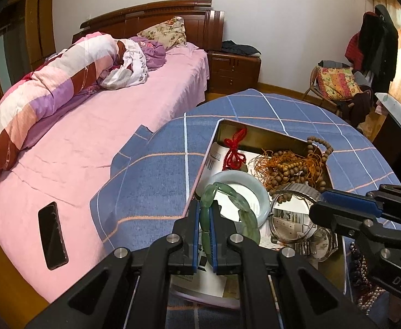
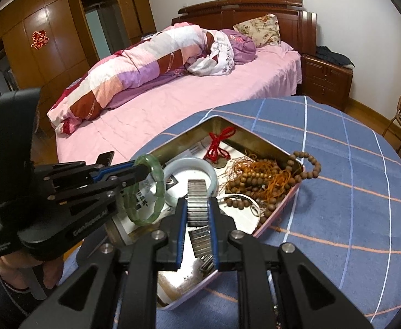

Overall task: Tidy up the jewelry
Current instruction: 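Lower both tools into the tin and open them to drop bangle and watch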

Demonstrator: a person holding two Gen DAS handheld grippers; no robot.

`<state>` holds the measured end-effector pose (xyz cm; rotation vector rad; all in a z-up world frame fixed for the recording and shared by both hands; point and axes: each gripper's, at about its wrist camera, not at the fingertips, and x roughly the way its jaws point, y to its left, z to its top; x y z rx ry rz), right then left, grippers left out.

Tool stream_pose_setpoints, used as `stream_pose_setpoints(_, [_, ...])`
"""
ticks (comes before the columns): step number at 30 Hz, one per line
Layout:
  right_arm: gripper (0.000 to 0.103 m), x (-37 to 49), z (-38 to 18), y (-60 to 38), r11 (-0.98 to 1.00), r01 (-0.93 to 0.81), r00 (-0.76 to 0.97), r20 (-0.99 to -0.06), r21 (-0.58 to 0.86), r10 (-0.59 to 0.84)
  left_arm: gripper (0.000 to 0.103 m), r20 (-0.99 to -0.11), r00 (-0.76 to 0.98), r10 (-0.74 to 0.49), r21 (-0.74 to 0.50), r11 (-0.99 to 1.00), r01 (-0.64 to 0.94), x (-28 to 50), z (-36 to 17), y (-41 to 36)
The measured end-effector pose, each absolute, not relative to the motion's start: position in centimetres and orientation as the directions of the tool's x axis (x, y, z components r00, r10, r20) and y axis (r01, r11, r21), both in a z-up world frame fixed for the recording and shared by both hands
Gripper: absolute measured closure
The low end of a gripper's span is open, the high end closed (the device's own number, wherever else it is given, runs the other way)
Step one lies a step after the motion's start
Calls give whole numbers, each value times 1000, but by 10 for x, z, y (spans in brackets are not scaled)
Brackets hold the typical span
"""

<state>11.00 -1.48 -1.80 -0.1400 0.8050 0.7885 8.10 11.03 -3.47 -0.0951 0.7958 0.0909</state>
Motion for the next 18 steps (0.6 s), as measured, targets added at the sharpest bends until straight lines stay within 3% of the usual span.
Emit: stream_pose_setpoints(18, [85,119,-30,-16,734,-658,434,-713,167,551,97,-734,678,44,-43,993,-110,82,-43,106])
